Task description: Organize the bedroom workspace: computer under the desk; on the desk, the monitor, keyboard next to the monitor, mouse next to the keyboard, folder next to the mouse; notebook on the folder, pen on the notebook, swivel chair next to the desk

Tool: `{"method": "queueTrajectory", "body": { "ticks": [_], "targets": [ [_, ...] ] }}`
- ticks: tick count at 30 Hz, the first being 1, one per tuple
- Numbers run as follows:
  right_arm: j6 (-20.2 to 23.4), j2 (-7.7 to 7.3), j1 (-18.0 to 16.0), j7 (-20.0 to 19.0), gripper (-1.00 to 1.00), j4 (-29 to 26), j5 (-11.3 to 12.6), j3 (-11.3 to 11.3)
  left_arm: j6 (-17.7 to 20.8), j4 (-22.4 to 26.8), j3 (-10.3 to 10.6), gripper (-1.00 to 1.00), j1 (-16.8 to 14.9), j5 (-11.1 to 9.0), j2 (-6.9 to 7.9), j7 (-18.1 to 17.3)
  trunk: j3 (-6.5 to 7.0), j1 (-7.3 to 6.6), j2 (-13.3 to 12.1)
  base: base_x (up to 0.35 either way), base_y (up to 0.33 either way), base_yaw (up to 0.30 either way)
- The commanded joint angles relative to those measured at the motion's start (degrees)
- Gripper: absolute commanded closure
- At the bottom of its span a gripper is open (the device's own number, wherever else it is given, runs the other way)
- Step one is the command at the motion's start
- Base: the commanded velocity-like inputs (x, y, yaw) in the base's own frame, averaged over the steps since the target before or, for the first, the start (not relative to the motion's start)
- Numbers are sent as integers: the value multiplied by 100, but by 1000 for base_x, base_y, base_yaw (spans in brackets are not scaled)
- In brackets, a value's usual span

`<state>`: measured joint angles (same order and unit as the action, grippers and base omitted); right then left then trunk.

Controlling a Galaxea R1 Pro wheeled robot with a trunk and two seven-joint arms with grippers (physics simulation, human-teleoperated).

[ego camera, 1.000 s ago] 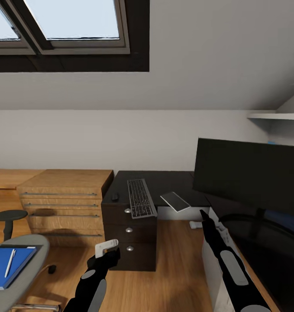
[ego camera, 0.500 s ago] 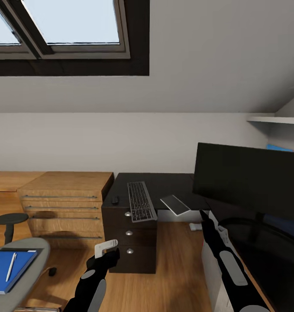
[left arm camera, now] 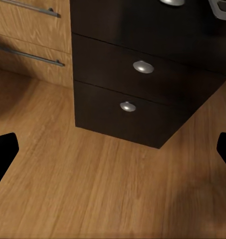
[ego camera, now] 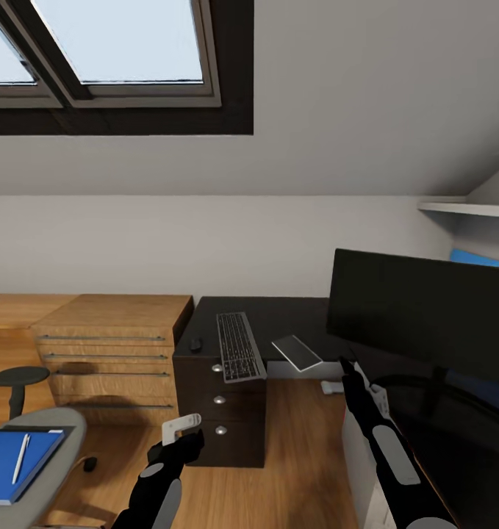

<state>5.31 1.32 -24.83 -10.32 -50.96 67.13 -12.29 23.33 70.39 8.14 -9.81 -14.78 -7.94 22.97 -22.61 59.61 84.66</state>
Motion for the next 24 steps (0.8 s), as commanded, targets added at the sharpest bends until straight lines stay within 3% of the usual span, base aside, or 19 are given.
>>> {"method": "queueTrajectory", "body": {
  "ticks": [1, 8, 12, 13, 14, 17, 24],
  "targets": [
    [50, 7, -4, -22, -100, -1, 54, -28, 13, 1, 11, -100, -4, -60, 3, 53, 12, -23, -38, 0, 0, 0],
    [62, 5, -4, -13, -100, -5, 19, 5, 21, -45, 1, -100, -4, -53, -1, 43, 137, -176, -318, 0, 0, 0],
    [75, -2, -4, 31, -100, -21, -27, 71, 8, -459, -13, -100, -4, -56, 38, 52, 209, -264, -479, 0, 0, 0],
    [80, -11, -4, 152, -100, -35, -89, 170, -12, -1089, -19, -100, -4, -55, 113, 49, 227, -286, -519, 0, 0, 0],
    [82, -14, -4, 234, -100, -45, -110, 207, -53, -1409, -20, -100, -4, -57, 151, 46, 245, -308, -559, 0, 0, 0],
    [83, -20, -4, 382, -100, -106, -130, 238, -260, -1879, -22, -100, -4, -57, 186, 38, 299, -374, -679, 0, 0, 0],
    [88, -34, 43, 991, -100, -791, -352, 268, -1501, -3259, -1, -100, -4, -59, 218, -5, 425, -528, -960, 0, 0, 0]
  ]
}}
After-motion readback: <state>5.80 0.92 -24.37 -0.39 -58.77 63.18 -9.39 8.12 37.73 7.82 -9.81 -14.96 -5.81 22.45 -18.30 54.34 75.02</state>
